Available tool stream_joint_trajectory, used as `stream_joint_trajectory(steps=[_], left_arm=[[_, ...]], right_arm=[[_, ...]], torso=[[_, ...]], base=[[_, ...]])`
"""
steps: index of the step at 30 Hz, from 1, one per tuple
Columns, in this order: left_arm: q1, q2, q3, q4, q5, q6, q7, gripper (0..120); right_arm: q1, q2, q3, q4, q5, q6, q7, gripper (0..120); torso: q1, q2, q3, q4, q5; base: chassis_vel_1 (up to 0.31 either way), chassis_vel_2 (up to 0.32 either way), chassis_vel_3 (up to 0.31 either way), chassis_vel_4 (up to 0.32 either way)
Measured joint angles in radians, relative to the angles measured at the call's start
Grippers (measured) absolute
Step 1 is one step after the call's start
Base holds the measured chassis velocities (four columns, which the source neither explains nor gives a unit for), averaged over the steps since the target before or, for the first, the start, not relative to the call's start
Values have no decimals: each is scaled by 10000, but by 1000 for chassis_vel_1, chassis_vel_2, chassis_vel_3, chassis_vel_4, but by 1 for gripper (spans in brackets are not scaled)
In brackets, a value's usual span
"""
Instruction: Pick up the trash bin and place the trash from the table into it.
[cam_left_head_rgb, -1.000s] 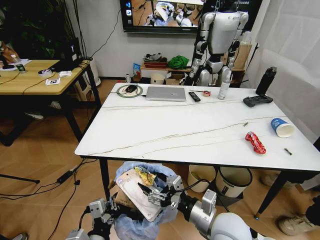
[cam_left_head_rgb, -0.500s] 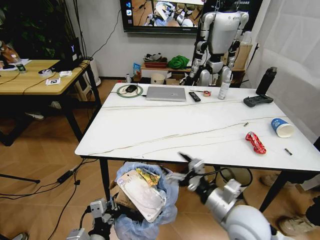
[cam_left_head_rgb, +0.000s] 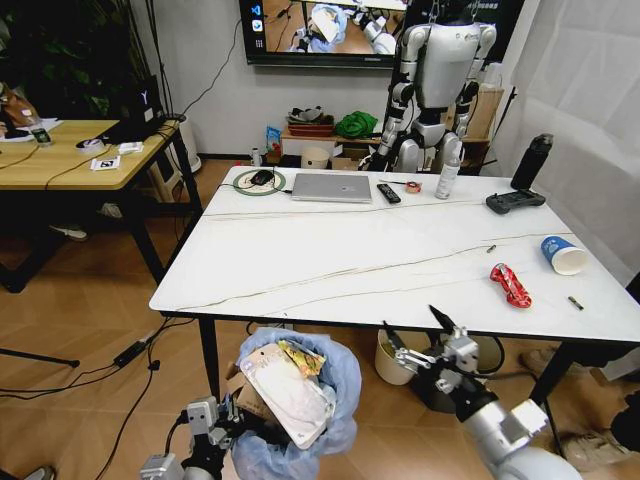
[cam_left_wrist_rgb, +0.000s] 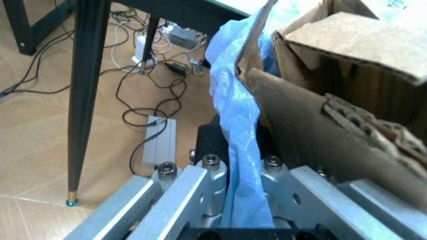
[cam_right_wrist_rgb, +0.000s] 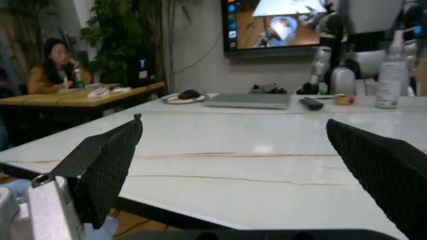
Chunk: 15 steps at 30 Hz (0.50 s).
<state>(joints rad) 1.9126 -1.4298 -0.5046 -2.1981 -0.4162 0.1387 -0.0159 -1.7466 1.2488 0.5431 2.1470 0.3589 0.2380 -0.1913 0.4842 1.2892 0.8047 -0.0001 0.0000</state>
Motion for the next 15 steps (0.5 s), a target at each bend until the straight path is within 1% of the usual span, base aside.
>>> stream_joint_trajectory(steps=[1, 2, 3, 4, 6, 8, 10, 11, 13, 15], left_arm=[[0, 8, 0, 29, 0, -12, 5, 0], [5, 58, 7, 119, -3, -48, 22, 0], [21, 109, 19, 192, -5, -86, 45, 0], [39, 151, 29, 239, -6, -116, 62, 0], [44, 161, 31, 250, -7, -122, 68, 0], [76, 236, 46, 397, -3, -238, 127, 0], [82, 252, 67, 552, 9, -335, 170, 0], [82, 252, 67, 552, 9, -335, 170, 0], [42, 240, 123, 687, 1, -382, 189, 0], [-38, 251, 164, 828, 0, -403, 197, 0]], right_arm=[[-38, 136, 44, -16, -60, 32, -17, 100], [-226, 663, 193, -92, -349, 168, -63, 100], [-347, 993, 282, -147, -606, 287, -76, 100], [-431, 1236, 352, -201, -817, 398, -108, 100], [-451, 1298, 369, -215, -871, 427, -122, 100], [-697, 1962, 583, -394, -1314, 783, -515, 100], [-860, 2743, 897, -731, -1608, 1259, -1266, 100], [-860, 2743, 897, -731, -1608, 1259, -1266, 100], [-990, 3545, 1097, -1184, -1697, 1683, -1859, 100], [-943, 3689, 1195, -1580, -1758, 1948, -2138, 100]], torso=[[0, 0, 0, 0, -2], [0, 0, 0, -1, -1], [0, 0, 0, 1, -6], [0, 0, 0, 0, -4], [0, 0, 0, 0, -4], [0, 0, 0, 2, -3], [0, 0, 0, 0, -2], [0, 0, 0, 0, -2], [0, 0, 0, -1, 1], [-1, 1, 0, 0, -4]], base=[[0, 0, 0, 0], [0, 0, 0, 0], [0, 0, 0, 0], [0, 0, 0, 0], [0, 0, 0, 0], [0, 0, 0, 0], [0, 0, 0, 0], [0, 0, 0, 0], [0, 0, 0, 0], [0, 0, 0, 0]])
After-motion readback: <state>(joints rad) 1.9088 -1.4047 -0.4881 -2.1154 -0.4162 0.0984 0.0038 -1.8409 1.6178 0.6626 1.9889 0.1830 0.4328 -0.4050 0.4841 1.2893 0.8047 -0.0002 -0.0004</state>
